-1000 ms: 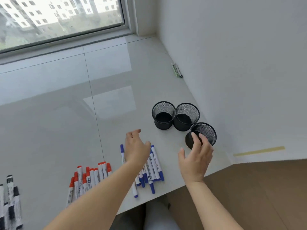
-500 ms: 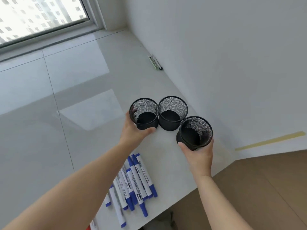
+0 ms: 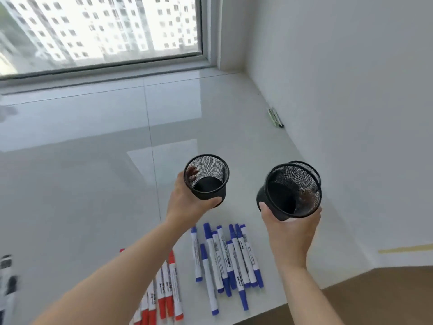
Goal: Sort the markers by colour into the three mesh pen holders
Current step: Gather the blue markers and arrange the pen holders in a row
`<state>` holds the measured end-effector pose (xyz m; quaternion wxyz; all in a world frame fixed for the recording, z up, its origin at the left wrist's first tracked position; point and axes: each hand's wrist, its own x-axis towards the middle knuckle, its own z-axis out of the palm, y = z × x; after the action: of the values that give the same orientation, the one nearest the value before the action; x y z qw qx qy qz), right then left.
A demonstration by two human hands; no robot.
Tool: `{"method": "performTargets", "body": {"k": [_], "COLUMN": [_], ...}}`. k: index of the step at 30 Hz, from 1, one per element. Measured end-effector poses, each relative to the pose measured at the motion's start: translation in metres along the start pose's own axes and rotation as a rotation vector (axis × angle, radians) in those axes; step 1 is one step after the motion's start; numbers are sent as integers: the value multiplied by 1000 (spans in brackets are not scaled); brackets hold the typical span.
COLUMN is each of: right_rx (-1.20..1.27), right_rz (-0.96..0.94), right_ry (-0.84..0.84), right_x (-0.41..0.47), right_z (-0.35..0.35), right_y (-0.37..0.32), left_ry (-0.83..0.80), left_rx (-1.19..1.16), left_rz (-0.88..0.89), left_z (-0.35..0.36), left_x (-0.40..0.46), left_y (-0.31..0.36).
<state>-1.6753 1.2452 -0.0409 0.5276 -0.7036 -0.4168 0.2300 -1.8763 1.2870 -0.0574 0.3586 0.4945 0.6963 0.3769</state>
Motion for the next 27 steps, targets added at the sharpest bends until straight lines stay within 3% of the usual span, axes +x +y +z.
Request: {"method": "performTargets", "body": {"k": [7, 11, 19, 27], "right_rx": [-28, -55, -35, -36], "right_rz": [-69, -76, -163, -227], "right_ry": [-385, -592, -709, -723], "right_x": [-44, -57, -65, -86], "right_z": [122, 168, 214, 215], "right_y": [-30, -23, -8, -3], "left_ry": [293, 345, 373, 425], "left_rx": [-39, 17, 98, 107], "left_rz": [-104, -137, -42, -10], "left_z": [-114, -145, -175, -184], "left_x": [-4, -3, -1, -23], "left_y": [-62, -105, -159, -174]}}
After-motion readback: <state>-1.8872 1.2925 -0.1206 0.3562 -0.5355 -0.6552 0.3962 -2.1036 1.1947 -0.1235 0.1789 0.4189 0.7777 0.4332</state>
